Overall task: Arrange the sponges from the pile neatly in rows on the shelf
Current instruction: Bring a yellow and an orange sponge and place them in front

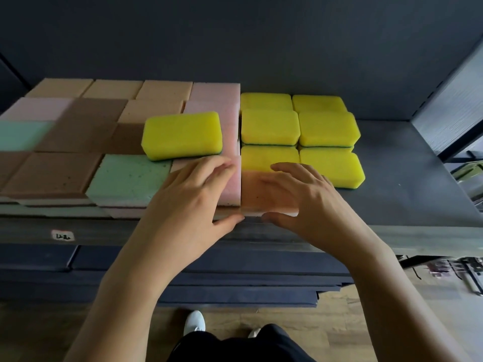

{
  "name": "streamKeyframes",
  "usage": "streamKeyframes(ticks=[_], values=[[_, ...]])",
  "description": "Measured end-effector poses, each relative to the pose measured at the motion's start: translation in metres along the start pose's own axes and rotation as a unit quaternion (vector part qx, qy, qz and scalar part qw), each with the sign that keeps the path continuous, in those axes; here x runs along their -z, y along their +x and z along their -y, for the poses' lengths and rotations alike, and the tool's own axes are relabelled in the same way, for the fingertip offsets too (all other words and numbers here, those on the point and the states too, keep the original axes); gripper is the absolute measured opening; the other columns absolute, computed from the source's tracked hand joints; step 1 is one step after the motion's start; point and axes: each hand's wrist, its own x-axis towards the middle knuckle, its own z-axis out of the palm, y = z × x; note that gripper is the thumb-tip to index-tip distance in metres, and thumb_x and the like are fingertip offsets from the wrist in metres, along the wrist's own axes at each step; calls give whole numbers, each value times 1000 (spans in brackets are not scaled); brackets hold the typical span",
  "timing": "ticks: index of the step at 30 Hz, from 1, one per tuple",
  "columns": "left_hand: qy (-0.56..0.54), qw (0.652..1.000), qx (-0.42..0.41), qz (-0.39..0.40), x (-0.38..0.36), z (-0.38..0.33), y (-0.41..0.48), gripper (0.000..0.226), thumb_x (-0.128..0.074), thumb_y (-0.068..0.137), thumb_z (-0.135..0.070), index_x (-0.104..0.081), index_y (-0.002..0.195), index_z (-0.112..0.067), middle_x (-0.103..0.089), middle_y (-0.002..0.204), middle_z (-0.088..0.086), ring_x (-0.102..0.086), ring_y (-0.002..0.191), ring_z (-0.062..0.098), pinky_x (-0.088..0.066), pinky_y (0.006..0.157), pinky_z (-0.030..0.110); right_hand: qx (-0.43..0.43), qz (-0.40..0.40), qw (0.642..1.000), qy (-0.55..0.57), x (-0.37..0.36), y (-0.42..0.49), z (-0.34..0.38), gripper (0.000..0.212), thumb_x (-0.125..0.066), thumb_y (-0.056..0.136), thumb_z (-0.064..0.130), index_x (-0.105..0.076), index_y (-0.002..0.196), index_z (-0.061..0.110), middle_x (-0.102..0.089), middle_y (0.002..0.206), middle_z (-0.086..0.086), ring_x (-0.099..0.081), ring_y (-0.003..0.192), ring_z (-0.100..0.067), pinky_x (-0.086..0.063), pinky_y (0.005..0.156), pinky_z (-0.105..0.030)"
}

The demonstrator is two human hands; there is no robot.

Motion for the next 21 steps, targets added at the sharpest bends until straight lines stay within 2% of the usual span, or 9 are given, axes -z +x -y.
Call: streamKeyframes(ticks=[2,6,8,10,12,15,18,21], values=[[-9,1000,-1,-4,6,1,-3,67,-64,80,-47,-53,135,-12,-48,140,-5,-52,122,19,-46,99,35,-7,-17,1000,13,9,3,4,58,-67,79,52,-58,131,27,-51,140,4,-45,128,-20,-44,103,-42],[-19,999,-12,-34,29,8,-8,57,-59,85,-48,-58,131,-14,-51,136,-6,-58,110,13,-42,89,21,-4,-66,997,28,29,21,19,48,-63,85,47,-61,128,25,-54,138,5,-47,128,-15,-42,104,-35],[-17,998,-21,-61,40,19,-9,51,-57,90,-47,-59,129,-15,-51,136,-6,-58,108,12,-47,86,22,7,-89,995,35,35,33,30,46,-62,86,46,-62,126,23,-55,136,4,-49,127,-15,-42,103,-30],[-18,996,-22,-89,49,32,-7,49,-60,89,-42,-59,129,-12,-51,136,-3,-59,111,15,-53,87,30,16,-100,994,40,36,46,42,45,-61,87,46,-62,126,23,-55,135,5,-51,125,-15,-43,101,-29],[-23,995,-5,-100,54,46,-3,56,-62,85,-41,-57,131,-10,-50,138,-1,-57,116,19,-53,91,36,18,-100,994,48,34,57,53,46,-61,88,47,-60,128,24,-54,137,6,-51,126,-14,-45,100,-28],[-29,996,16,-89,61,67,7,67,-56,82,-50,-51,137,-12,-47,141,0,-53,122,22,-50,96,40,23,-82,995,57,33,73,65,51,-60,88,49,-56,133,26,-50,141,9,-46,130,-10,-41,104,-26],[-29,998,22,-56,62,85,19,80,-45,78,-62,-46,142,-14,-44,146,-1,-50,126,21,-42,102,36,28,-55,997,45,32,89,72,53,-60,88,51,-52,136,31,-44,146,13,-41,134,-7,-37,101,-19],[-25,999,23,-26,59,99,28,82,-50,76,-62,-43,144,-16,-43,148,-2,-48,129,21,-40,101,36,27,-40,998,28,30,100,77,52,-59,89,53,-51,136,33,-41,147,15,-39,134,-5,-34,99,-13]])
